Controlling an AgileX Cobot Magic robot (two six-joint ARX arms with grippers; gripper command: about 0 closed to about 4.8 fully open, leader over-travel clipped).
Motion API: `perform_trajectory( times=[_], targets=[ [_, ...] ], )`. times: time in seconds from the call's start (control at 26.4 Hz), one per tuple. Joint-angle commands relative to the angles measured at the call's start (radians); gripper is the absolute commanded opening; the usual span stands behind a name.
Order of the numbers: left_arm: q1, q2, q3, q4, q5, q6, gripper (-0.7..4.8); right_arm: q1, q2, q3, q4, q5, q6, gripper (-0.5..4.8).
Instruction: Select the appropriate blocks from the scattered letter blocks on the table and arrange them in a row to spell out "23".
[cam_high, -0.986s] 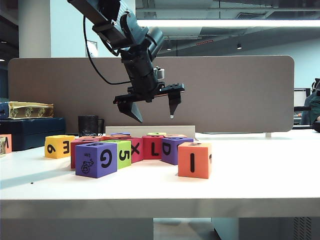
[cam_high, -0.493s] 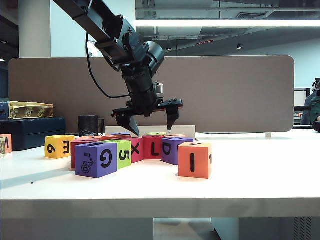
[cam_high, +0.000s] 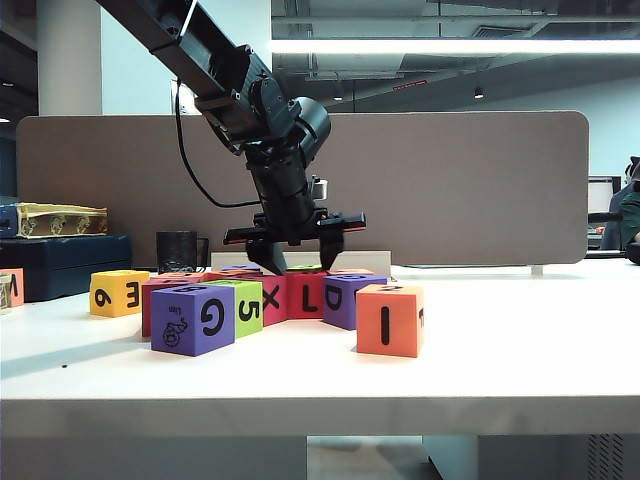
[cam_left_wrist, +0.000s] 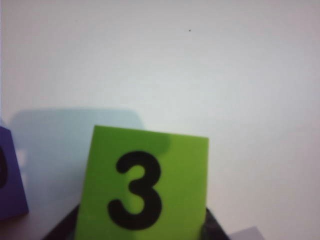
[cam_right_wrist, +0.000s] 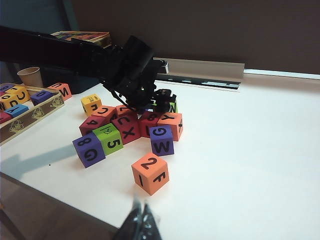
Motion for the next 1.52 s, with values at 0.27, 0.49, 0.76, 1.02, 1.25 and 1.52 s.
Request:
perform_trajectory(
  times=[0.27,0.49,0.76,1.02,1.25,1.52],
  targets=[
    [0.000,-0.008,0.006,0.006,0.005,0.037,2.37,0.000,-0.010,0.003,0.013,0.002,-0.003,-0.01],
    [-0.001,-0.013,0.275,-0.214,0.110,0.101,2.37,0.000,-0.010,0.003,0.015,0.002,-0.003,-0.01],
    [-0.027,-0.013,0.491,-0.499,0.395,0.092,2.37,0.000,-0.010,0.003,0.015,0.002,-0.003,-0.01],
    [-0.094,-0.013,0.534,-0.692,0.516,0.092,2.37,0.000,-0.010,0.003,0.015,0.026,-0.007,-0.01],
    [-0.205,-0.013,0.533,-0.775,0.531,0.126,2.37,0.000,-0.010,0.003,0.015,0.028,-0.007,-0.01],
    [-0.336,-0.011,0.509,-0.785,0.265,0.066,2.37,0.000,-0.010,0.003,0.015,0.028,-0.007,-0.01]
  ],
)
